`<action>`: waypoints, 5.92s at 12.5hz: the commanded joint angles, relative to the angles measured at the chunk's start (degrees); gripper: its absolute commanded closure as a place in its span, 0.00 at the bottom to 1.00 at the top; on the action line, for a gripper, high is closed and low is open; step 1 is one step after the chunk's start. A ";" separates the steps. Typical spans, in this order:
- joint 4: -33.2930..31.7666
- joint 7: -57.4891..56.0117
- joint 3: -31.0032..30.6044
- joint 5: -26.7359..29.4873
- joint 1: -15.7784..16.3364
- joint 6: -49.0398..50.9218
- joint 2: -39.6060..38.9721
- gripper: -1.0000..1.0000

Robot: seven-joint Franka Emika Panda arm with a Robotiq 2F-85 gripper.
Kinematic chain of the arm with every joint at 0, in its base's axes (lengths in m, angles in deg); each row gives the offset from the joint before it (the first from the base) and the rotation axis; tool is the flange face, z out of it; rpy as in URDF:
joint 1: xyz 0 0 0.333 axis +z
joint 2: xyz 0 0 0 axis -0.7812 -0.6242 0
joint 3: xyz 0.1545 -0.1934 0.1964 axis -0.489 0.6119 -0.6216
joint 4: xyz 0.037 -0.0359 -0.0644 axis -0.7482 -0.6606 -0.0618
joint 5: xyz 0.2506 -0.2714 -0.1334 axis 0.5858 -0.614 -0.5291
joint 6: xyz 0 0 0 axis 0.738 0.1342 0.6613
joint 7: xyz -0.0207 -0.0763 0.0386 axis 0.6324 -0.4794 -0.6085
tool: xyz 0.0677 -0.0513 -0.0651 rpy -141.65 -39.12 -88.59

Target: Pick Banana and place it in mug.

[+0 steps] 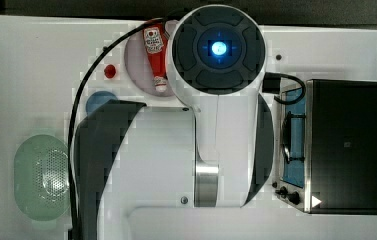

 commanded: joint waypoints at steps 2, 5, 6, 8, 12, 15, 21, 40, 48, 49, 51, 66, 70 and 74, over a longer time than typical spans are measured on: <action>-8.43 0.78 0.84 0.72 -1.40 14.17 18.27 0.10; -10.43 0.78 0.83 0.72 -1.39 13.62 17.28 0.00; -11.80 0.78 0.82 0.72 -1.37 12.35 16.58 0.00; -15.48 0.63 0.78 0.72 -1.29 7.14 14.84 0.00; -24.99 -5.44 0.48 0.71 -0.90 -8.11 10.82 0.00; -30.73 -9.39 -0.05 0.64 -0.87 -20.31 6.69 0.00; -35.25 -20.11 0.16 0.59 -0.85 -34.84 -5.11 0.00; -35.94 -20.10 1.46 0.30 -0.82 -57.88 -22.15 0.63; -32.92 -20.08 1.88 0.29 -1.01 -29.96 2.49 0.63; -31.48 -20.01 1.82 0.29 -1.01 -24.28 5.06 0.63; -27.57 -19.45 1.63 0.29 -1.00 -15.52 8.86 0.63; -23.34 13.74 -22.65 7.83 2.23 -11.67 6.26 0.63; -23.51 22.69 -27.33 7.73 2.30 -20.76 -2.07 0.63; -25.23 26.34 -28.84 6.46 2.34 -30.64 -9.75 0.63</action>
